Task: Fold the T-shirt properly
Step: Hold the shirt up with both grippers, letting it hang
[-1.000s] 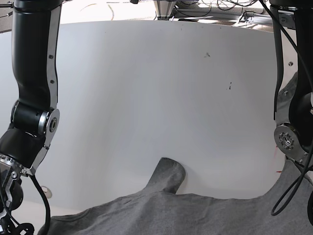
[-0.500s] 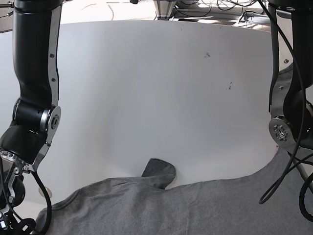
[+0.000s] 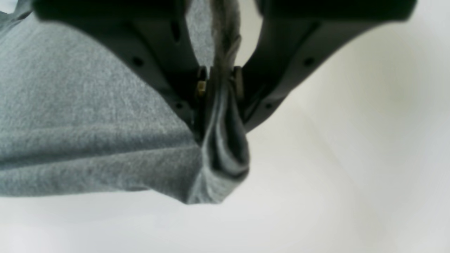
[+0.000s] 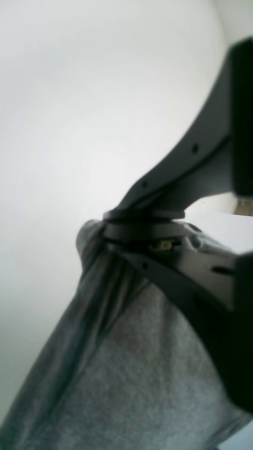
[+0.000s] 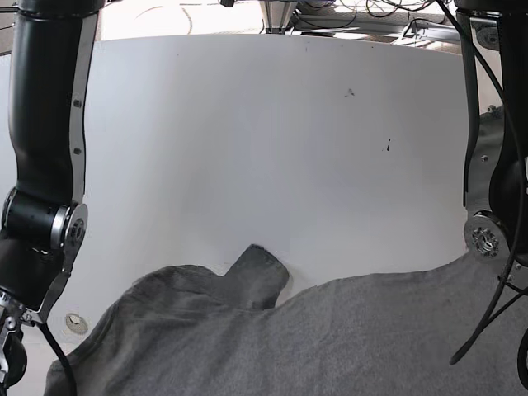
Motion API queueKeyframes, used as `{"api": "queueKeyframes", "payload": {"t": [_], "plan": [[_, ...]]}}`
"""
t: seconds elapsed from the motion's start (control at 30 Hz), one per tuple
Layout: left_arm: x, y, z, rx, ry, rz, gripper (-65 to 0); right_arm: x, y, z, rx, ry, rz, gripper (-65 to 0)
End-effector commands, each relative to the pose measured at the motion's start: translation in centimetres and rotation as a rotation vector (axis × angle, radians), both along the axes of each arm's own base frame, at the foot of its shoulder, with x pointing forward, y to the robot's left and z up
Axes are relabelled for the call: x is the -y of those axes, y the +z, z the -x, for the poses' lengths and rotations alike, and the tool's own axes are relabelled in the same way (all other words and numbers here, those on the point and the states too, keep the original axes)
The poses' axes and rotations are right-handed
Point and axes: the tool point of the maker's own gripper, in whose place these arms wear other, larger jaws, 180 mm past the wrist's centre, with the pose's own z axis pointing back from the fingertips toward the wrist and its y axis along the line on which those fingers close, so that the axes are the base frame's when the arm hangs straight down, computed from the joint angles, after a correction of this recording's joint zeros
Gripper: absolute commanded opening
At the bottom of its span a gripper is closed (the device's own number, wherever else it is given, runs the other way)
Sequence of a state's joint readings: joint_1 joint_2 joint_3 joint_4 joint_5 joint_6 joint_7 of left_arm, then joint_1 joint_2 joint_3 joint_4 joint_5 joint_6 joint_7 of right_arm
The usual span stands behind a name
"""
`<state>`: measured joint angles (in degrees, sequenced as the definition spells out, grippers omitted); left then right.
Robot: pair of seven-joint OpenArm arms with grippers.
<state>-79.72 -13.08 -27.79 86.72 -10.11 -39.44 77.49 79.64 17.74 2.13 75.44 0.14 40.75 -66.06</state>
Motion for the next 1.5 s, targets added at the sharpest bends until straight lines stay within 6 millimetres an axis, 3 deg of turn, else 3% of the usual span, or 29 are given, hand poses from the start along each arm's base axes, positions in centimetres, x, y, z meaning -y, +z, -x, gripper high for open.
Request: {"api": "queueKeyframes", "payload": {"t": [0.0,0.17,0.4,0.97,1.3,1.47], "plan": [[-0.3,2.9,0.5,0.07,-0.003,0.009,-65.0,1.5,3.5,0.6,0.071,-0.035,-0.009,-65.0],[0.7,5.1,0.1,0.109,-0.039,-0.011,-65.0,2.2,6.1,0.5,0.087,-0.036,-0.008,-65.0],[2.0,7.1,-0.2,0.126,-0.07,-0.043,-65.0,1.2,4.3,-1.1,0.023,-0.014,0.031,-65.0],[1.9,7.0,-0.3,0.124,-0.068,-0.04,-65.0,1.3,3.8,-1.4,0.005,-0.017,0.032,-65.0],[1.8,3.7,-1.6,0.058,-0.069,-0.04,-65.0,3.7,3.9,-0.7,0.009,-0.06,0.029,-65.0],[1.1,3.0,-1.1,0.055,-0.04,-0.057,-65.0,4.8,3.9,-0.4,0.009,-0.081,0.03,-65.0]]}}
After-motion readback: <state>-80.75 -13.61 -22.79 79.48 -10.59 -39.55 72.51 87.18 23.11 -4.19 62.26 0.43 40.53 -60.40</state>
